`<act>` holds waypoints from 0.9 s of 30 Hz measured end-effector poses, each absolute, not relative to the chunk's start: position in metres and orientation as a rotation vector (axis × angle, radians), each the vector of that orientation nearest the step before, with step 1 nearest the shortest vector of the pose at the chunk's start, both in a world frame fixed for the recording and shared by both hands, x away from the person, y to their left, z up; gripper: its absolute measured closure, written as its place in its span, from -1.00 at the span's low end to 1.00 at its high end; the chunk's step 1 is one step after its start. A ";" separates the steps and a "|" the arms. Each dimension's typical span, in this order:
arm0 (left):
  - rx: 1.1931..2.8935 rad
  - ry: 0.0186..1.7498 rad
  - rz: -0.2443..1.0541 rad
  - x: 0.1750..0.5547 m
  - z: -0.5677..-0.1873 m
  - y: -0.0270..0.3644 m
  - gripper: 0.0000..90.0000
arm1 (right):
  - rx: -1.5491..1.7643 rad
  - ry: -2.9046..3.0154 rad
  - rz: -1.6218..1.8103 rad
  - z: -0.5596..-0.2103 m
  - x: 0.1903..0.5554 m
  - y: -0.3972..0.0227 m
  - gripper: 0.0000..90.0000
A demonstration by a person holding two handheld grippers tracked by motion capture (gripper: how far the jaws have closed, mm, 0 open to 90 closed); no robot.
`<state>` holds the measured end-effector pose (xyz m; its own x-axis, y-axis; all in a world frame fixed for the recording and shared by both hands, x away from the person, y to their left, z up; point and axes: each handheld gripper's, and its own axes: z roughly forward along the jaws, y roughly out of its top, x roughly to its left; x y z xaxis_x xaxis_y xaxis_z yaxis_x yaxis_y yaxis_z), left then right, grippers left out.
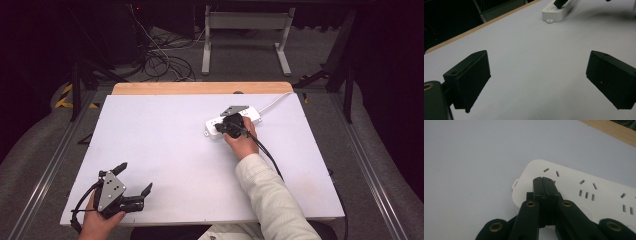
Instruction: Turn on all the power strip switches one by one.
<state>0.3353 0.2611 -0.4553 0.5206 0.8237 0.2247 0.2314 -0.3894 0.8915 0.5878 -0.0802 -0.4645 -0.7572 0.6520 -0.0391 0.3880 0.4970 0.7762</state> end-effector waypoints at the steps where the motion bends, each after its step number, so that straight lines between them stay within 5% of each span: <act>1: 1.894 0.867 0.861 0.335 -0.455 0.261 -0.87 | 0.873 2.418 1.132 -0.464 0.588 -0.080 1.00; 27: 1.891 0.869 0.858 0.335 -0.455 0.262 -0.87 | 0.857 2.405 1.083 -0.455 0.587 -0.079 1.00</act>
<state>0.3354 0.2616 -0.4553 0.5203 0.8247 0.2216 0.2324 -0.3865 0.8925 0.5874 -0.0794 -0.4548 -0.7484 0.6586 -0.0787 0.3774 0.5204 0.7660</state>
